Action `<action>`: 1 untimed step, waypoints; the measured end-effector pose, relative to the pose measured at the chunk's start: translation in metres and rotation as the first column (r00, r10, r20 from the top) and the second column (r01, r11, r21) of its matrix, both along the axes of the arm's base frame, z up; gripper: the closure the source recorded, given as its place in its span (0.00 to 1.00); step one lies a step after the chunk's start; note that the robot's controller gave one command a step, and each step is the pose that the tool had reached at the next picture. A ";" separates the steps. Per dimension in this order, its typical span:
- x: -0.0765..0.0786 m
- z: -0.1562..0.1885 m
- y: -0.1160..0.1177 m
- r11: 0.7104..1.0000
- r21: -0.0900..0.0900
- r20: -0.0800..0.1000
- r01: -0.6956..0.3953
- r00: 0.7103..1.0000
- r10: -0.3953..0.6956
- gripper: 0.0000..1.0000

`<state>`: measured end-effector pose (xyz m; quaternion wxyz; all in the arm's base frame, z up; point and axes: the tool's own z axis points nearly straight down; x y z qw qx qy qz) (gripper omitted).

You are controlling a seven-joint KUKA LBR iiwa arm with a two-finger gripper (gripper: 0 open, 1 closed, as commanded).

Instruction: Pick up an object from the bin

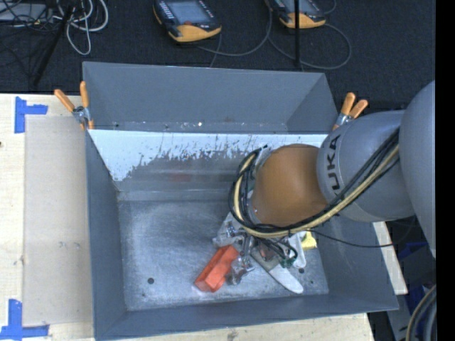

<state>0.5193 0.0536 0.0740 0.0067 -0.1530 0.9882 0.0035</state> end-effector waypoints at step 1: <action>0.000 0.002 0.000 1.000 -0.001 -0.002 0.000 1.000 0.000 1.00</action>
Offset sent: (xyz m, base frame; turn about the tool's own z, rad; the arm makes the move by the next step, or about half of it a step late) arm 0.0000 0.0000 0.0066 -0.0001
